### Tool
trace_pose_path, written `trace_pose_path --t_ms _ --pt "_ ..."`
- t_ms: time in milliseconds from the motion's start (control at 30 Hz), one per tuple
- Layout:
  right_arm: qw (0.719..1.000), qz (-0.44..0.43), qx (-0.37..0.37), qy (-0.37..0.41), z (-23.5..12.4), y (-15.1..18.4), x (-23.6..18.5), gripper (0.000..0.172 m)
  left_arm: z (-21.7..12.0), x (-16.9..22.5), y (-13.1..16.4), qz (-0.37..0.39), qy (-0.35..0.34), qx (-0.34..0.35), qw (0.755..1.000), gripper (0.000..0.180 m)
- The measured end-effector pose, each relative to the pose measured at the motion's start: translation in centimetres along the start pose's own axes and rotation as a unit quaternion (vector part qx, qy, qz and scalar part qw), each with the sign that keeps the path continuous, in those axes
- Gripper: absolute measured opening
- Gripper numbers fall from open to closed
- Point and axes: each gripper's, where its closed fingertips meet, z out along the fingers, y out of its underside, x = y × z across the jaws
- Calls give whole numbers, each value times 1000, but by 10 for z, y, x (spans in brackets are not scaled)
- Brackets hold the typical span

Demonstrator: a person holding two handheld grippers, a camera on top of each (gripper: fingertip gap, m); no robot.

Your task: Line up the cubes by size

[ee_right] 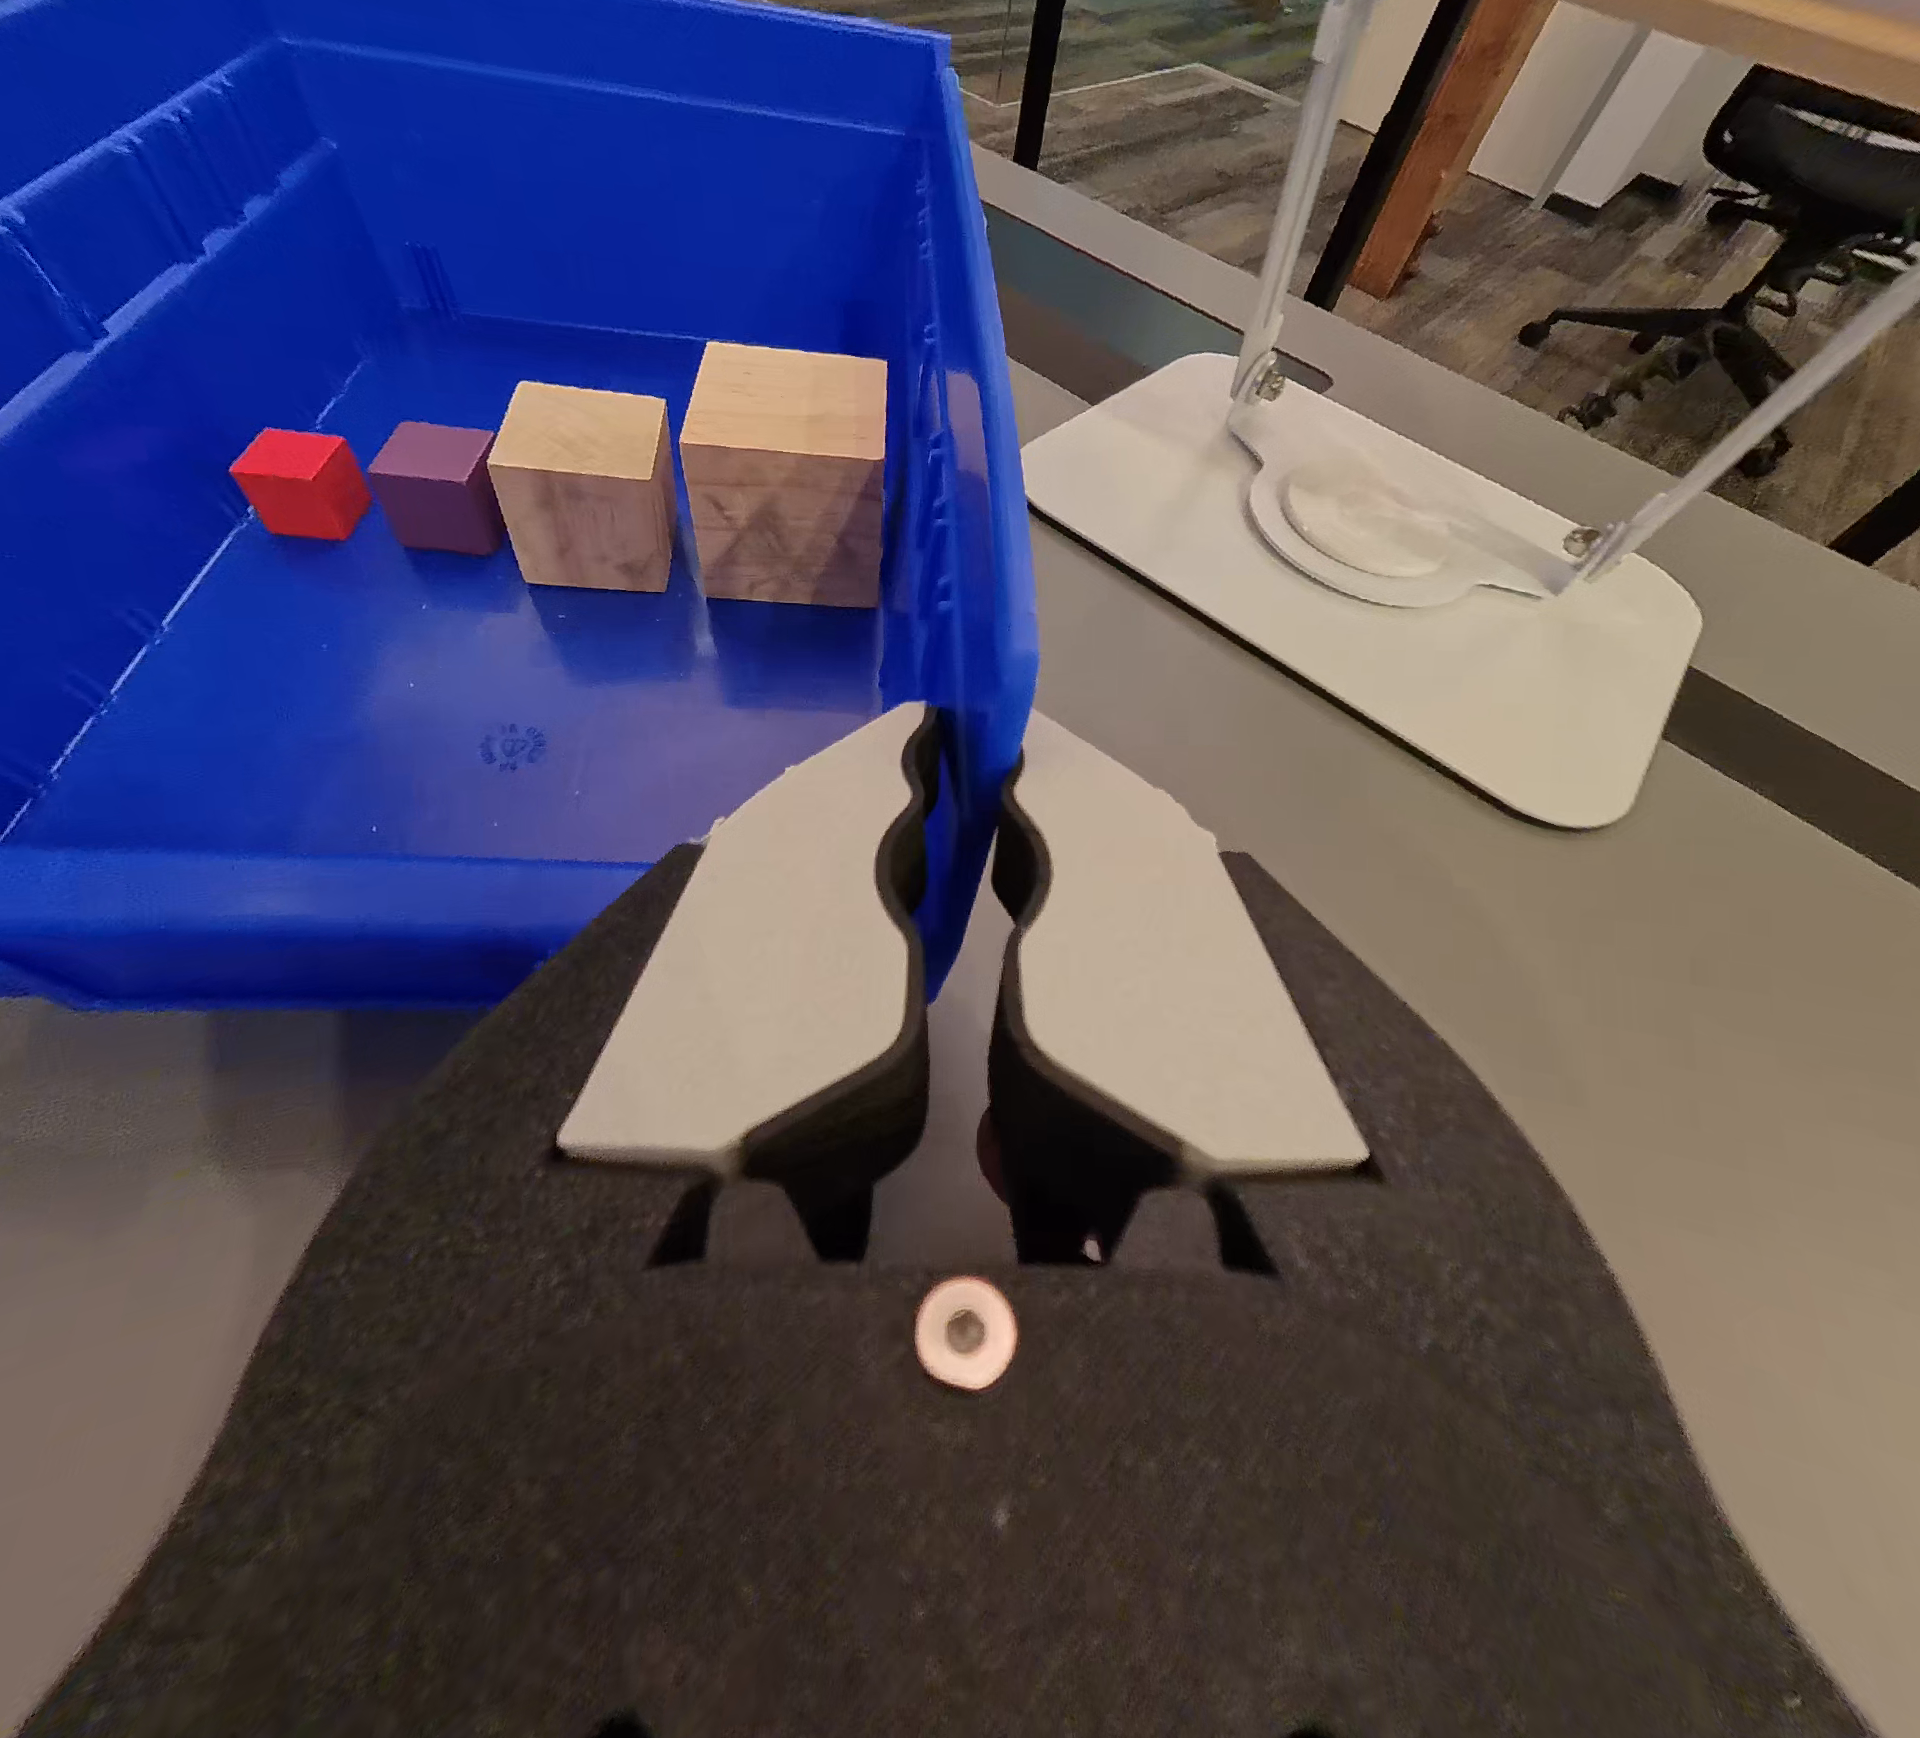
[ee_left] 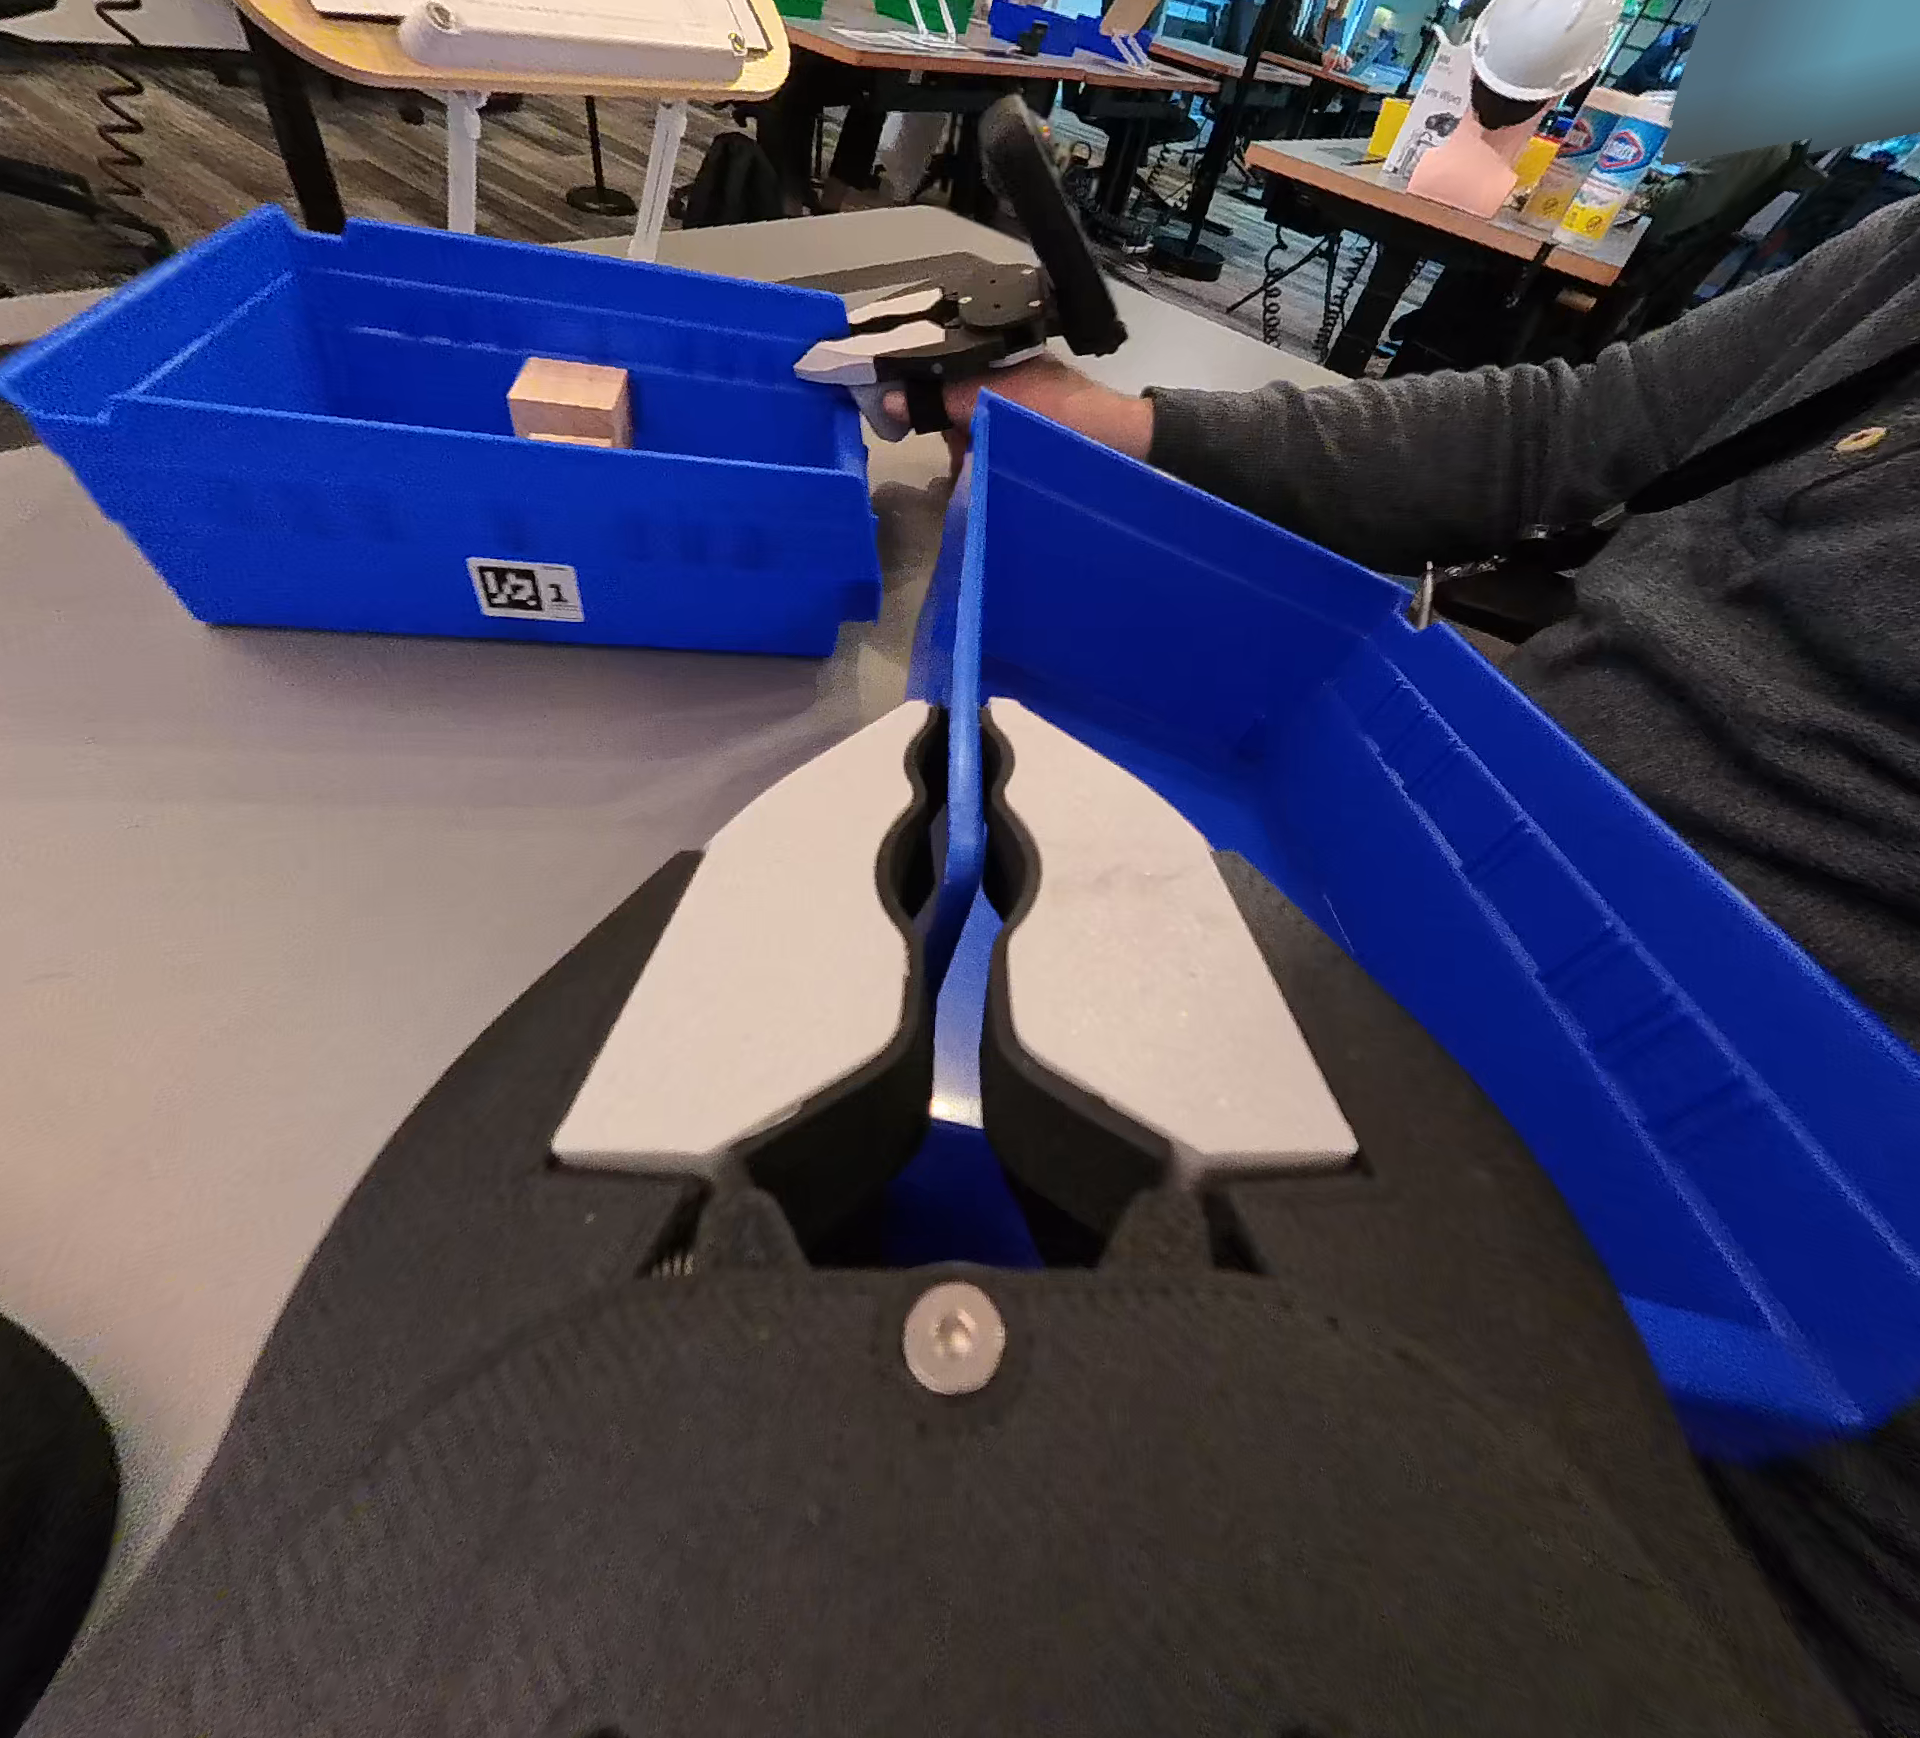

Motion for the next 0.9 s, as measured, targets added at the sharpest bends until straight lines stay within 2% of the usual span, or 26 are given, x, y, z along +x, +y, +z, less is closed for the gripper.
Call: trace_pose_path --t_ms 67,133,233,333,700,900 --pt "1000 0 -26 -17 9 5 -4 14 10 3 1 -2 6 -1 1000 4" --pt "998 7 -42 -40 13 8 -8 41 19 6 1 -4 12 -3 1000 4" --pt "999 27 5 -39 1 -2 -1 45 33 7 0 -6 14 -2 1000 4" --pt "999 31 18 -36 -20 2 8 48 51 8 3 -14 21 -2 1000 4" --pt "994 107 35 4 -170 51 68 49 120 6 6 -41 12 -8 999 4" --pt "992 87 46 80 -244 64 89 51 158 6 10 -58 -13 -14 998 4"
